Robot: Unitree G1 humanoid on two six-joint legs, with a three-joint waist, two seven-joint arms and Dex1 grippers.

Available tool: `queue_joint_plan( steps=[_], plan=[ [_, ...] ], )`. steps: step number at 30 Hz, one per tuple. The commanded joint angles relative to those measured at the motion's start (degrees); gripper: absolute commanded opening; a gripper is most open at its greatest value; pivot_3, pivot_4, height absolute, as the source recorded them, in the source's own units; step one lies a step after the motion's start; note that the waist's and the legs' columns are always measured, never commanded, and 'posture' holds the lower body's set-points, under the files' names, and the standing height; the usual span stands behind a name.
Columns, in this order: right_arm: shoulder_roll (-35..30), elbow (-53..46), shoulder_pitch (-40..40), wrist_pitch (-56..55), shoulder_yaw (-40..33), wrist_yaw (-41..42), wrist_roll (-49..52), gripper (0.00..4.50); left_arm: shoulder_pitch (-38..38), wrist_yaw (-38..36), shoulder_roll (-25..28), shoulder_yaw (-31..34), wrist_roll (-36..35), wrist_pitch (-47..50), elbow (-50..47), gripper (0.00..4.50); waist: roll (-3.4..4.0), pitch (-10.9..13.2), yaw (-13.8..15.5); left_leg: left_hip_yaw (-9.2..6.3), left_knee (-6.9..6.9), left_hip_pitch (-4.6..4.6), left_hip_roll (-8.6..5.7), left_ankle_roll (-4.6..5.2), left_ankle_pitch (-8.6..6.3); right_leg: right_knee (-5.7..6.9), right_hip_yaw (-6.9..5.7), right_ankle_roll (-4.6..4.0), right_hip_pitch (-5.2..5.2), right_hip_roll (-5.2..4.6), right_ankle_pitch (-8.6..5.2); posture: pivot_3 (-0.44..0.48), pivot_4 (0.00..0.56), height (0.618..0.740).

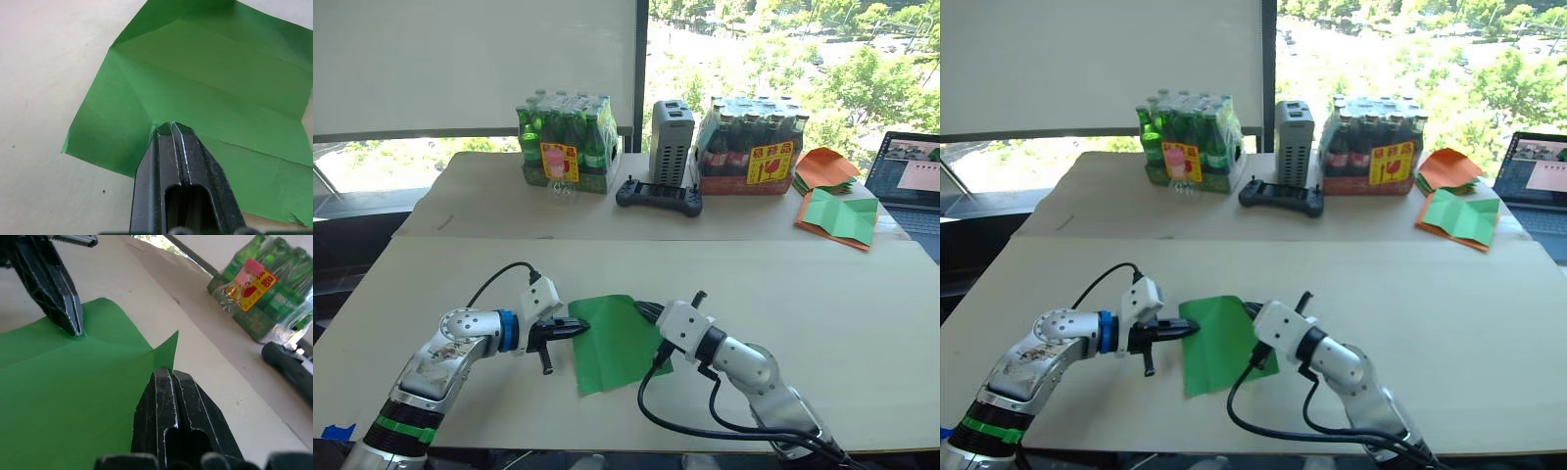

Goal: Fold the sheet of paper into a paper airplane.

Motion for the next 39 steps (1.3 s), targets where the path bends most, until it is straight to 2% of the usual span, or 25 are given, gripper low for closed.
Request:
queue_joint_plan(
  steps=[1,7,13,30,39],
  plan=[
    [-2.8,0.5,-0.5,-7.4,2.3,0.7,-5.0,0.03,-1.8,-0.9,0.7,0.3,0.1,-0.6,0.5,0.0,0.0,0.0,0.0,0.0,0.0,0.0,0.0,0.0,0.0,0.01,0.0,0.0,0.0,0.0,0.0,0.0,0.15,0.675],
    [-4.6,4.0,-1.6,-10.8,5.0,2.1,-10.4,0.03,-5.9,-1.2,-0.7,-1.8,1.6,-1.3,2.8,0.0,-0.02,0.0,0.1,0.02,0.02,-0.04,0.0,0.0,0.0,0.01,0.0,-0.01,-0.01,0.0,-0.01,0.0,0.15,0.675],
    [-4.1,5.1,-2.0,-10.1,5.2,2.7,-12.8,0.03,-11.9,-1.1,-4.7,-4.3,1.5,0.1,4.5,0.0,-0.04,0.0,0.1,-0.02,0.12,-0.18,-0.01,0.0,0.0,0.01,-0.04,-0.01,-0.04,0.0,0.0,0.0,0.15,0.675],
    [-3.1,4.6,-0.9,-8.9,5.2,5.3,-14.2,0.03,-16.0,0.1,-9.1,-9.8,8.9,-4.4,11.5,0.0,-0.05,0.0,0.1,-0.01,0.16,-0.23,-0.01,-0.02,0.02,0.05,-0.02,-0.01,-0.07,0.01,-0.01,0.0,0.15,0.675],
    [-2.2,4.6,-0.9,-8.0,5.1,5.4,-14.6,0.03,-14.6,-1.0,-7.4,-13.2,14.3,-7.5,14.3,0.0,-0.06,0.0,0.0,-0.03,0.16,-0.22,0.01,-0.02,0.02,0.07,-0.03,-0.01,-0.09,0.02,-0.01,0.0,0.15,0.675]
  ],
)
